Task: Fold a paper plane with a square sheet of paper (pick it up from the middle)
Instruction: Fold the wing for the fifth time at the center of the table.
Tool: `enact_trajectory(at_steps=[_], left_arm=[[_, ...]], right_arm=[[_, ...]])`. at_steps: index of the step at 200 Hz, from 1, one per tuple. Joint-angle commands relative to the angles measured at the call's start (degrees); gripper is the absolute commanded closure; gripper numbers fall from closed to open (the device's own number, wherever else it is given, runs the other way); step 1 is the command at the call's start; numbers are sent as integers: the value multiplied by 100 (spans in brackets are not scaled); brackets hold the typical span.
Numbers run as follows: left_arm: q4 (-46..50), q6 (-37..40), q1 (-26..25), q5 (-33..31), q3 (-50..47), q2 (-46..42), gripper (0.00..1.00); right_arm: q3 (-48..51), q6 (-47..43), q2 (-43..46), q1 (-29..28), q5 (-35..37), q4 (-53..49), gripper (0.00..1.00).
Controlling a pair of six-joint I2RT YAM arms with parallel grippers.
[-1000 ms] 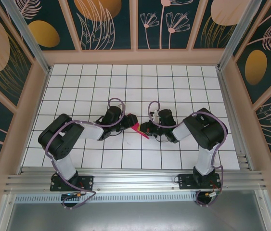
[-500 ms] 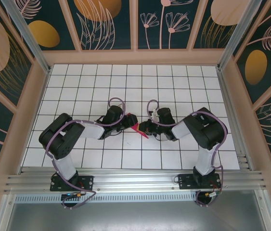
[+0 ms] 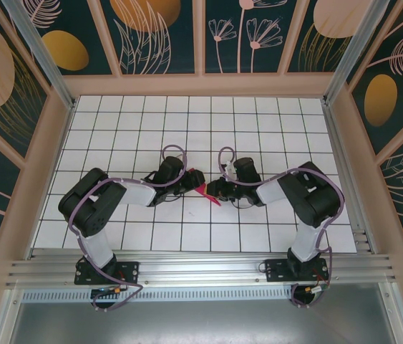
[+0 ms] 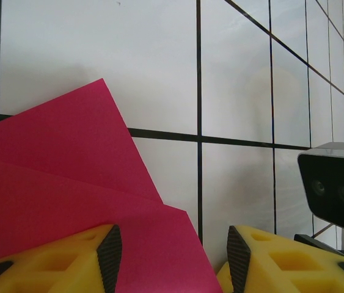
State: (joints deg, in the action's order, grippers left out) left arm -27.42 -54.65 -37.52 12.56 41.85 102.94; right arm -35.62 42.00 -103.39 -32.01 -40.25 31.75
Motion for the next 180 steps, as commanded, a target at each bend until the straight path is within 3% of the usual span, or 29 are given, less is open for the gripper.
enact_trajectory(at_steps=[1,114,180], left_arm=[[245,51,-1,-144,70,183,49],[298,24,6,-122,100,207,48],[283,19,2,-30,122,30,49]], right_arm=[[-7,-470,241,36,-152,-394,80],[79,-1522,510,35,32,-1025,78],[81,-1475,300,32,-93,-798,97]])
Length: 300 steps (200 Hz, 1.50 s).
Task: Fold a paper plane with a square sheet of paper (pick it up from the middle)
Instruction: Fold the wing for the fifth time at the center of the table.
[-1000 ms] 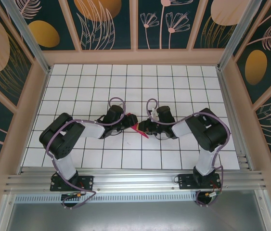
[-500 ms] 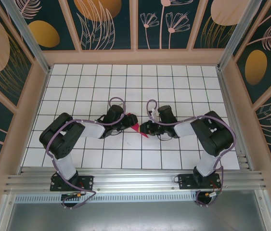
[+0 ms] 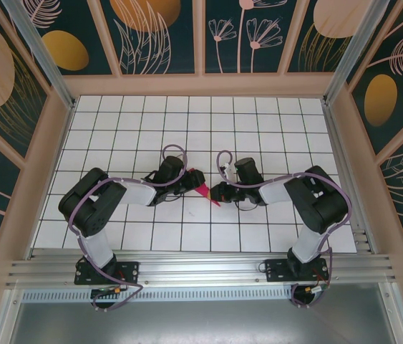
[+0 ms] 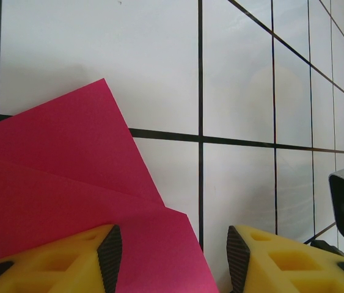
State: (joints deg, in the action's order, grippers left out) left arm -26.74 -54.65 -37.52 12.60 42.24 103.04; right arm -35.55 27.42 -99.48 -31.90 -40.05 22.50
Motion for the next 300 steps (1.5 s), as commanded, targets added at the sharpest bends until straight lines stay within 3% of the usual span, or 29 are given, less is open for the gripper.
enact_trajectory(at_steps=[1,105,205,300], left_arm=[[214,18,0,-32,83,12,48],[-521,149,3,298,-426,-865,44],[-1026,101,-85,785,-370,-148,47],[-934,92,-115,693,-173,185,52]], right_arm=[[74,-13,-94,24,-119,134,97],[116,1229,-645,327,-788,1176,100],[23,1644,-1054,489,-591,807,100],[-53,1618,-1171,508,-565,597,100]])
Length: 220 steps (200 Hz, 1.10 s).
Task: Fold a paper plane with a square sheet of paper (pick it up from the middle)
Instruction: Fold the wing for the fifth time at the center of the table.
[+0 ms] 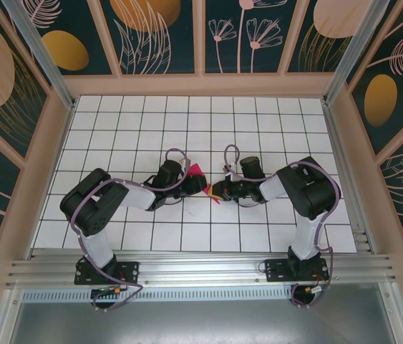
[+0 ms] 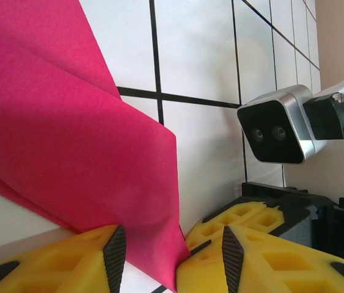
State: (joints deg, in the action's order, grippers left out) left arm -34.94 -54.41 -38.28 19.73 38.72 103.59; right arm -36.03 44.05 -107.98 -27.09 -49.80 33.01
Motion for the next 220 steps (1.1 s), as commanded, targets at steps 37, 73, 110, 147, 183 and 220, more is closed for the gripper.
enact_trajectory(at_steps=[37,73,110,147,183,220], left_arm=[[166,55,-39,-174,310,217,54],[412,47,-31,-274,386,283,55],[813,30,-38,-527,453,211,55],[1247,19,-35,-805,496,147,55],[1297,-53,-31,-852,471,134,55],[1292,-94,-32,-865,452,126,56]], right_arm=[[-9,-71,-340,28,408,-488,100],[-36,-99,-351,26,403,-555,100],[-78,-167,-323,29,445,-662,100],[-140,-330,-166,25,404,-769,97],[-235,-686,192,22,133,-859,84],[-329,-1227,520,19,66,-1294,79]])
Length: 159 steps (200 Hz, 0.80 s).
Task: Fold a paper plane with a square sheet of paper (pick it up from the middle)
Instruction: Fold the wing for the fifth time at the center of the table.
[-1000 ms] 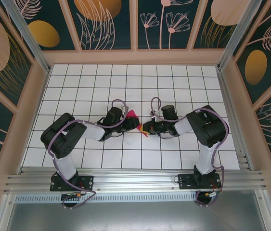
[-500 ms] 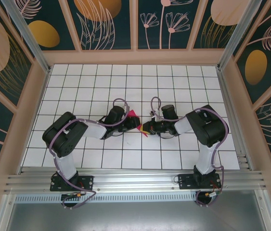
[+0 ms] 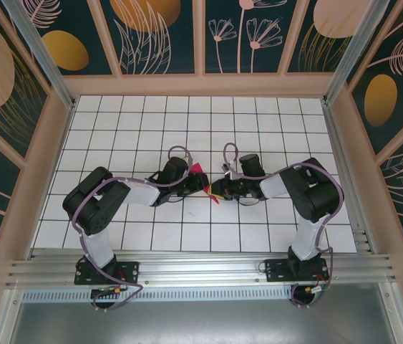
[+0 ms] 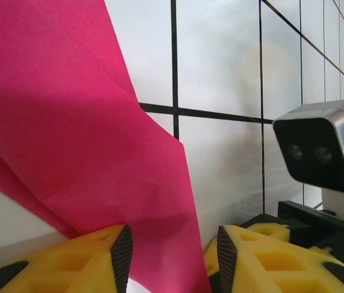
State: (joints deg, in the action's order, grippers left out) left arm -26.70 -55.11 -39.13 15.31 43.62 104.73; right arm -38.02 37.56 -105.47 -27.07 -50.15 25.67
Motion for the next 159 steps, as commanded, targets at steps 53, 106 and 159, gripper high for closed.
enact_trajectory(at_steps=[53,106,159], left_arm=[[489,-83,53,-441,-29,21,57],[575,-116,47,-450,22,52,57],[683,-189,55,-448,104,91,58]], right_arm=[[-137,-1407,585,-79,328,-1011,77],[-317,-1877,819,-349,1079,-1317,75],[-356,-2323,1021,-705,2127,-1623,75]])
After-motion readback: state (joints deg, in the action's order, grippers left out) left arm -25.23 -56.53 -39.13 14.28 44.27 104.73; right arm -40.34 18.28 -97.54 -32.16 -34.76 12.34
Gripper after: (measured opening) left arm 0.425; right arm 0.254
